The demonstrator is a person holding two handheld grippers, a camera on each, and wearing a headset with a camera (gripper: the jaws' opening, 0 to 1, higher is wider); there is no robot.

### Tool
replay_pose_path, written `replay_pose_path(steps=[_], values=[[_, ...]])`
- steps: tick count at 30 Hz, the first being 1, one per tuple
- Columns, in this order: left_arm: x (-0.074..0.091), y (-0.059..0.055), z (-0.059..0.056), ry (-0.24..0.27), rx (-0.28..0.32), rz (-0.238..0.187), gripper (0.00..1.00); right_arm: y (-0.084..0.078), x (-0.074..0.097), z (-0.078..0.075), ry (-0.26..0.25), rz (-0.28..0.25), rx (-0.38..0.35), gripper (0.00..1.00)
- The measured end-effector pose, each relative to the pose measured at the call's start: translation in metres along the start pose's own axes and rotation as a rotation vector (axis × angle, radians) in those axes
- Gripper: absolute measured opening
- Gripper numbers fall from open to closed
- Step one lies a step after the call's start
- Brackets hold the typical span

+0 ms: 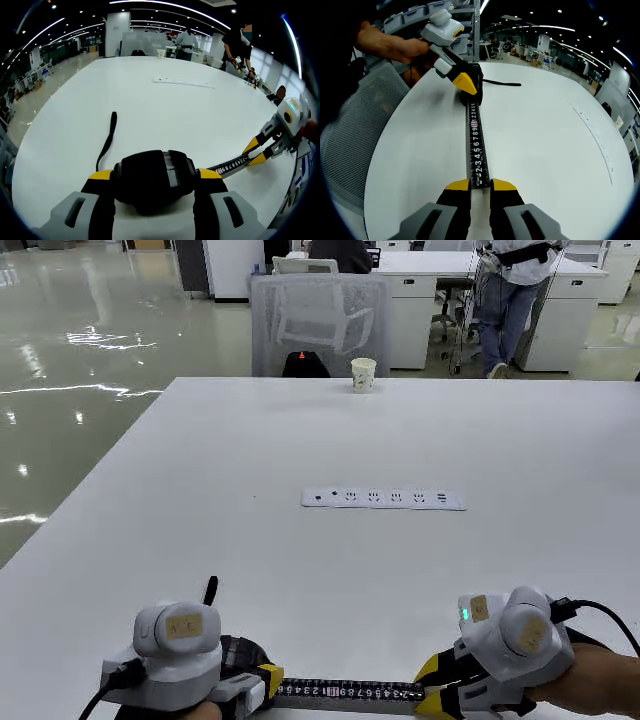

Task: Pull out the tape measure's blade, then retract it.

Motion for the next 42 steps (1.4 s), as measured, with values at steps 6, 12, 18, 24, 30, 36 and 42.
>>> replay_pose_path(steps=[6, 12, 18, 24, 30, 36, 42], values=[[0.0, 0.0, 0.0, -0.001, 0.001, 0.0, 0.58, 0.001, -0.002, 0.0, 0.0, -0.002, 0.001, 0.1], [0.0, 0.0, 0.0, -0.003, 0.003, 0.002, 0.58, 0.005, -0.005, 0.0, 0.003, -0.007, 0.0, 0.1], [0.0, 0.0, 0.0, -0.005, 0.006, 0.002, 0.58, 0.01, -0.008, 0.0, 0.004, -0.009, -0.002, 0.1], [-0.001, 0.0, 0.0, -0.007, 0.007, 0.001, 0.58, 0.013, -0.01, 0.001, 0.01, -0.015, -0.018, 0.1], [-0.001, 0.0, 0.0, -0.008, 0.011, 0.001, 0.58, 0.016, -0.012, 0.001, 0.011, -0.019, -0.022, 0.1], [-0.001, 0.0, 0.001, -0.009, 0.015, 0.001, 0.58, 0.02, -0.016, 0.0, 0.011, -0.021, -0.022, 0.1], [-0.001, 0.0, 0.001, -0.009, 0.017, 0.002, 0.58, 0.025, -0.021, 0.0, 0.013, -0.025, -0.035, 0.1]])
Point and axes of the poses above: the centre of the closed fingertips' face, and the gripper's own axes: x roughly backward along the fingers, z roughly to its left, y roughly out of its top, the point moved 6 cm from there along x, roughly backward along the fingers
